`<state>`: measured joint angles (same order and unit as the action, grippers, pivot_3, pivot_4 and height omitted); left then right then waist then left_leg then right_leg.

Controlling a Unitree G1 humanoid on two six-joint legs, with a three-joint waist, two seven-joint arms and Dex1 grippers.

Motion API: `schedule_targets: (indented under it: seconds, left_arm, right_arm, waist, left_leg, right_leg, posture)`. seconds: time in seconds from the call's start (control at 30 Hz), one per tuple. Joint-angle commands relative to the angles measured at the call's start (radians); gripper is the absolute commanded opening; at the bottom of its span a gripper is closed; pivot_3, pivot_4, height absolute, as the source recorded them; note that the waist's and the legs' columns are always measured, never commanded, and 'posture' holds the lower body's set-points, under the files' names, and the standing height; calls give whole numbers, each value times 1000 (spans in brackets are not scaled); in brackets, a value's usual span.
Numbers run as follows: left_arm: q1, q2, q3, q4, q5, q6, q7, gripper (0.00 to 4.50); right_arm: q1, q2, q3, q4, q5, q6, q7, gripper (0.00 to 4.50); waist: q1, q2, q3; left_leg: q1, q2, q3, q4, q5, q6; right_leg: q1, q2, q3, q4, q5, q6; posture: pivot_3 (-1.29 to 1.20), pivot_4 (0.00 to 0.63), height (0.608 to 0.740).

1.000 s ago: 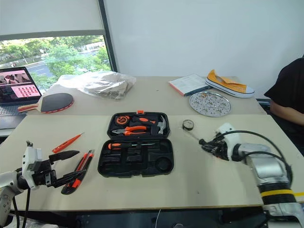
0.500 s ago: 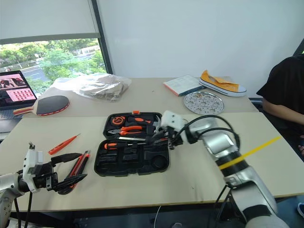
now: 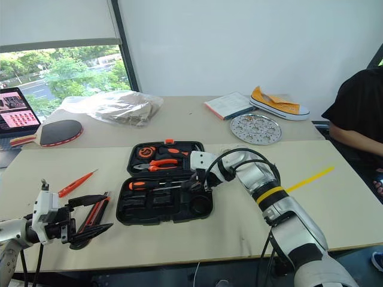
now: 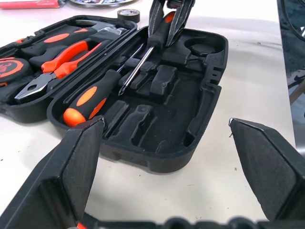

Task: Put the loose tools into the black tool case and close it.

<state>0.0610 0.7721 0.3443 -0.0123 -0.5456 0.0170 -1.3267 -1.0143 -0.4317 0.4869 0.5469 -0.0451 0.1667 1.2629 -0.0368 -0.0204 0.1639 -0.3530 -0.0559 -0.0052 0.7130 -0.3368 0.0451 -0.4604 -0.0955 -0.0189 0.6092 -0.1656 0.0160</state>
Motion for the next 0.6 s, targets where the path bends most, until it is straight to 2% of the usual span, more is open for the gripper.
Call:
schedule_targets:
  seconds: [0.03, 0.27, 0.43, 0.47, 0.5, 0.6]
  left_arm:
    - [-4, 7, 5, -18, 3, -28, -3, 4500]
    - [-3, 6, 0, -15, 7, -36, -1, 4500]
    - [11, 4, 5, -22, 7, -42, 7, 4500]
    - [14, 4, 7, -22, 6, -43, 7, 4500]
    - [16, 5, 8, -21, 6, -45, 8, 4500]
    - [21, 7, 12, -13, 6, -50, 9, 4500]
  right_arm:
    - [-17, 27, -6, 52, -26, 1, 2, 1005]
    - [-47, 83, -6, 123, -48, 7, 3, 1005]
    - [-48, 101, -53, 138, -19, -23, 3, 1005]
    - [-50, 103, -61, 136, -15, -33, 7, 2008]
    - [-52, 103, -69, 136, -8, -38, 15, 2207]
    - [-54, 103, -96, 134, 13, -71, 49, 3193]
  waist:
    - [-4, 0, 0]
    - [-13, 0, 0]
    - [-13, 0, 0]
    - [-12, 0, 0]
    - [-12, 0, 0]
    - [-9, 0, 0]
  left_leg:
    - [0, 0, 0, 0, 0, 0]
    - [3, 1, 0, 0, 1, -2]
    - [4, 1, 0, 0, 2, -4]
    - [4, 1, 0, 0, 2, -4]
    - [4, 1, 0, 0, 2, -4]
    - [3, 1, 0, -1, 2, -4]
  right_leg:
    - [0, 0, 0, 0, 0, 0]
    - [0, 1, 3, 1, 1, -2]
    - [0, 2, 3, 1, 1, -3]
    - [0, 2, 4, 1, 2, -4]
    - [0, 2, 4, 1, 2, -4]
    - [-1, 2, 4, 1, 2, -4]
  posture:
    - [0, 150, 740]
    - [0, 150, 740]
    - [0, 150, 740]
    - [0, 150, 740]
    - [0, 150, 740]
    - [0, 150, 740]
